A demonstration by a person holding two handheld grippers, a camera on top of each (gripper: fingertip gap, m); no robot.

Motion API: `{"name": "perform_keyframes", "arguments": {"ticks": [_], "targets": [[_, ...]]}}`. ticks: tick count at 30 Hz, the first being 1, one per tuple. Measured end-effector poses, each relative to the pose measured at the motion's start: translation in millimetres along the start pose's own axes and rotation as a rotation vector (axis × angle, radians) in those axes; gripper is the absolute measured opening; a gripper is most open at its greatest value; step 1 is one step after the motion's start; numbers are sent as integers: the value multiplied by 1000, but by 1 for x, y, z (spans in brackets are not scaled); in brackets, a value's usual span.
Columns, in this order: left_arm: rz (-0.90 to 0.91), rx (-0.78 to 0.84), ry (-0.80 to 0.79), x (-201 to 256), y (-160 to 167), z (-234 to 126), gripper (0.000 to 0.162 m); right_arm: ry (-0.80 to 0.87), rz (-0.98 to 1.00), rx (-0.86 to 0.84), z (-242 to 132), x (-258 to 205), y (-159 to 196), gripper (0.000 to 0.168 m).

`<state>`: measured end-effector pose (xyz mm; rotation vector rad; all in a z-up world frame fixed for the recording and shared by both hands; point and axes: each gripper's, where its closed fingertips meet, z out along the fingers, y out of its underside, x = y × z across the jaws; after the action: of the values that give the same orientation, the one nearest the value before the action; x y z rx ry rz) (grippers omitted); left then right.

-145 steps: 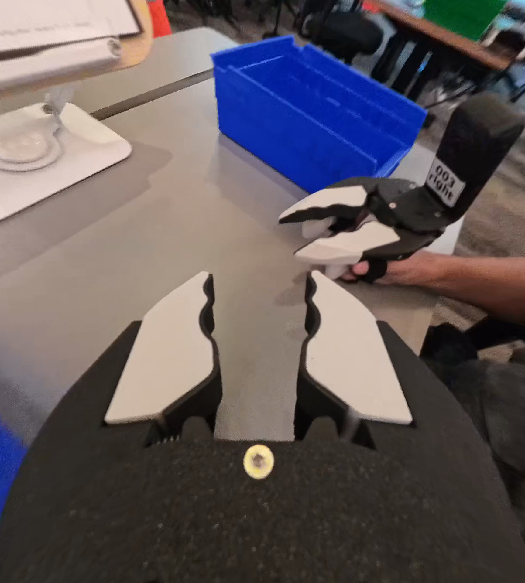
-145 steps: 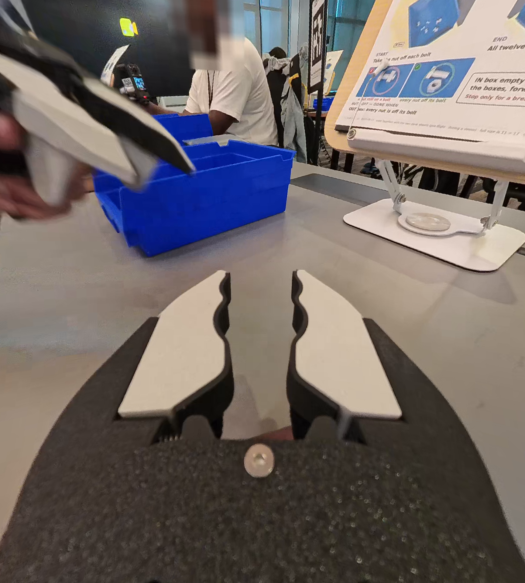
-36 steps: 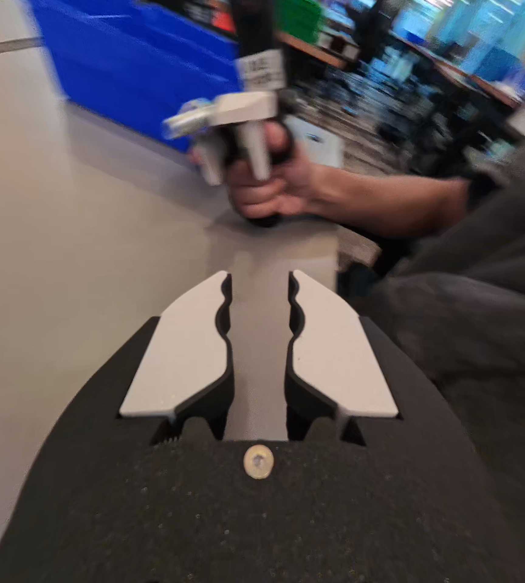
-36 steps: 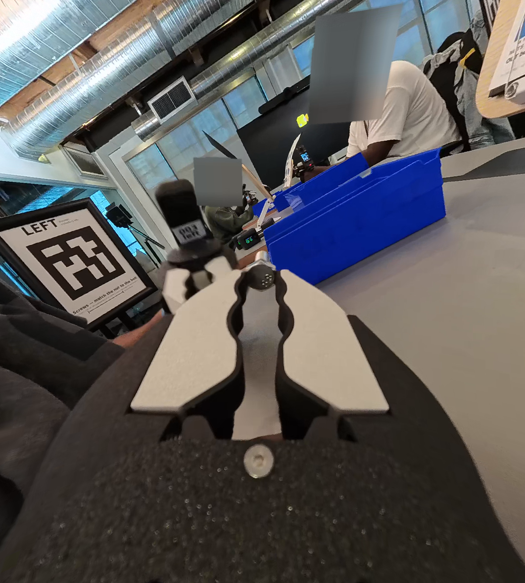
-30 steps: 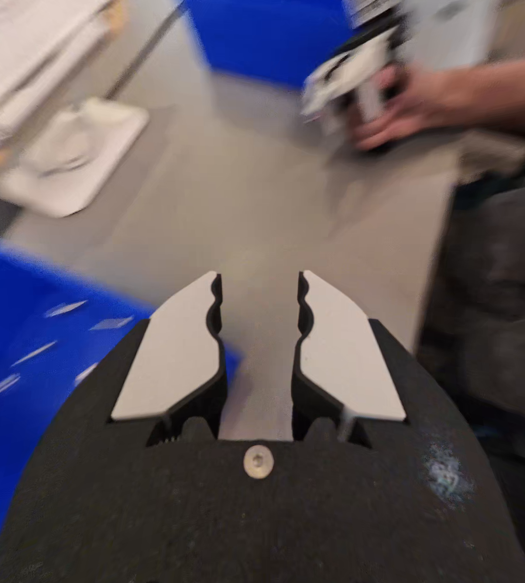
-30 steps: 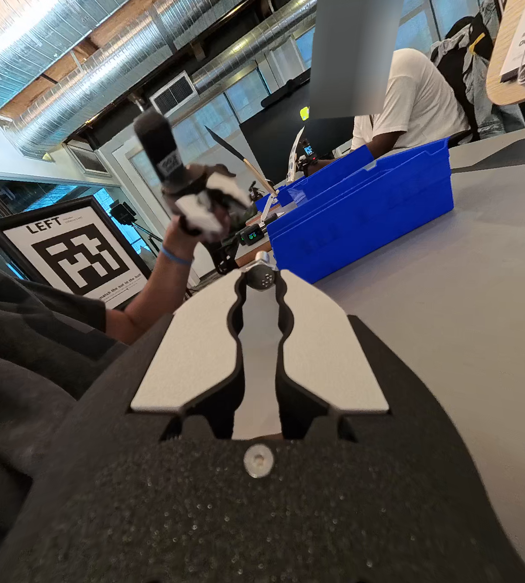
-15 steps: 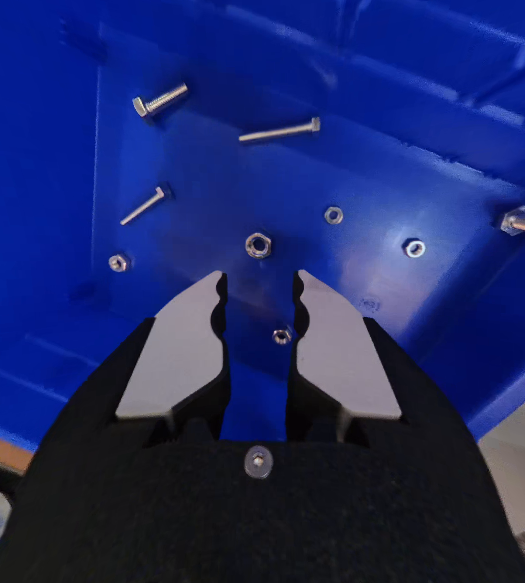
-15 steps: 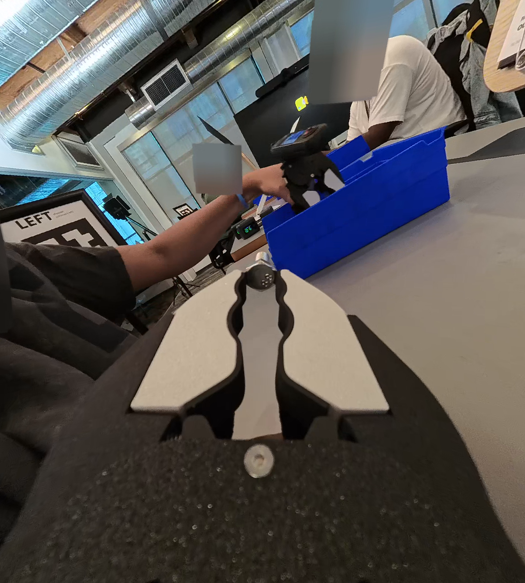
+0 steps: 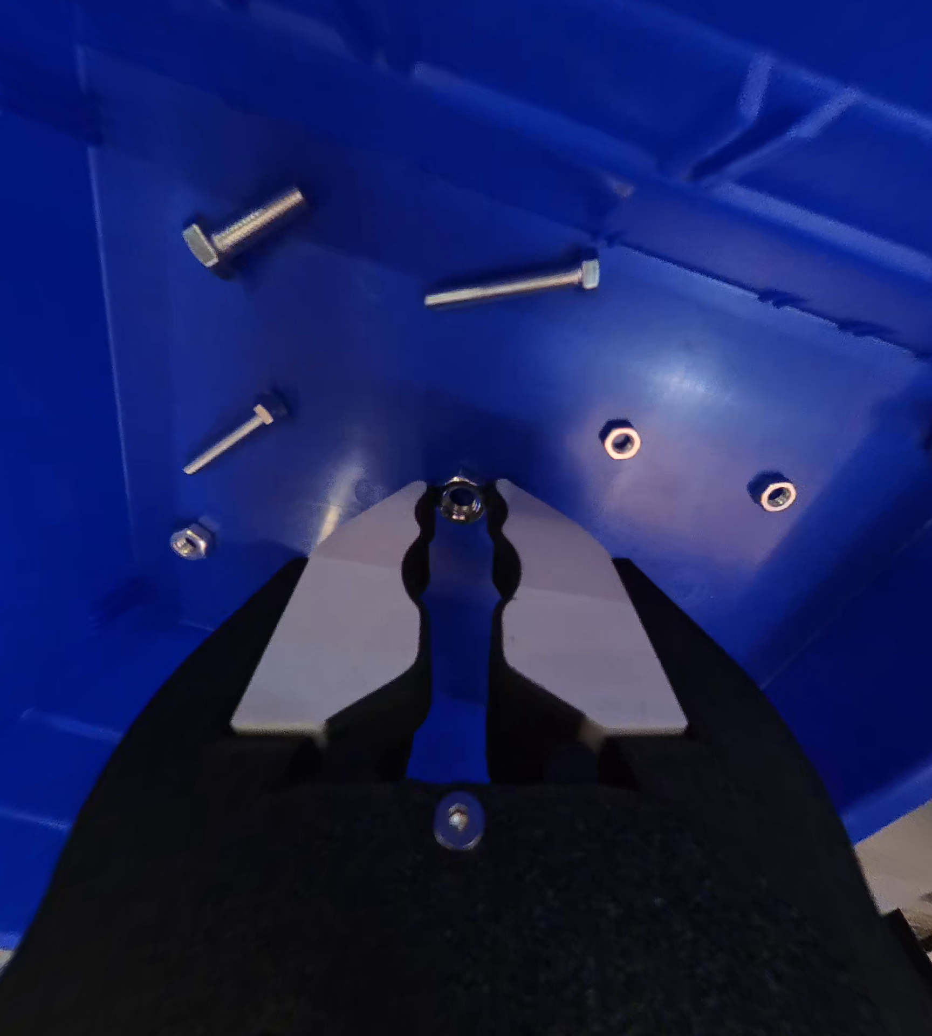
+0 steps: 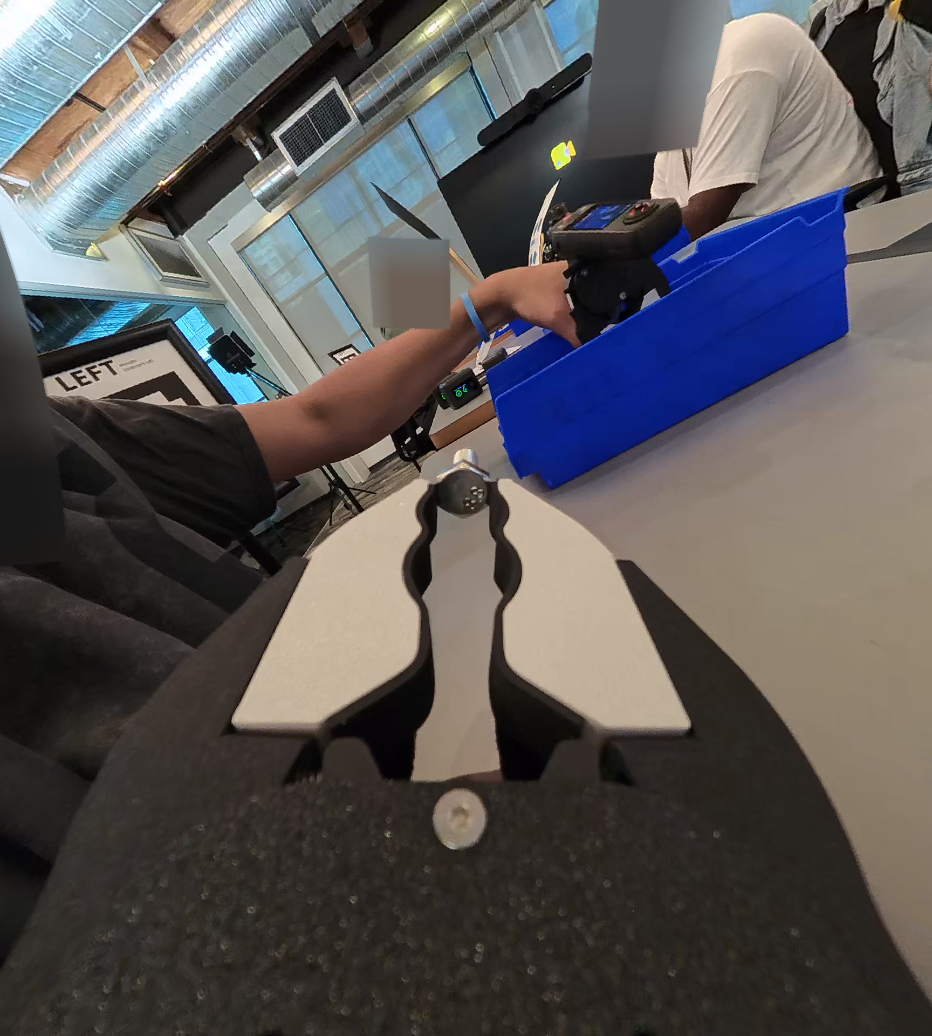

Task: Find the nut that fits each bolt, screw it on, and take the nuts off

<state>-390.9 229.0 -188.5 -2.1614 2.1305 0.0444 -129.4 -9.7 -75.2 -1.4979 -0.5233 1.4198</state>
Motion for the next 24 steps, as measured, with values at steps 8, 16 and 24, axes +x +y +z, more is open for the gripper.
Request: {"name": "perform_keyframes", "arguments": {"ticks": [8,16,24], "targets": [[-298,511,-126,23,-48,-93,17,25,-37,56,1,5,-10,18],[-541,1384,883,181,-201,-173,17,58,-336,80,5,-5,-36,17],[-551,1256,877,196,-243,-147,17,33,-383,85,-3,-15,-33,17]]}}
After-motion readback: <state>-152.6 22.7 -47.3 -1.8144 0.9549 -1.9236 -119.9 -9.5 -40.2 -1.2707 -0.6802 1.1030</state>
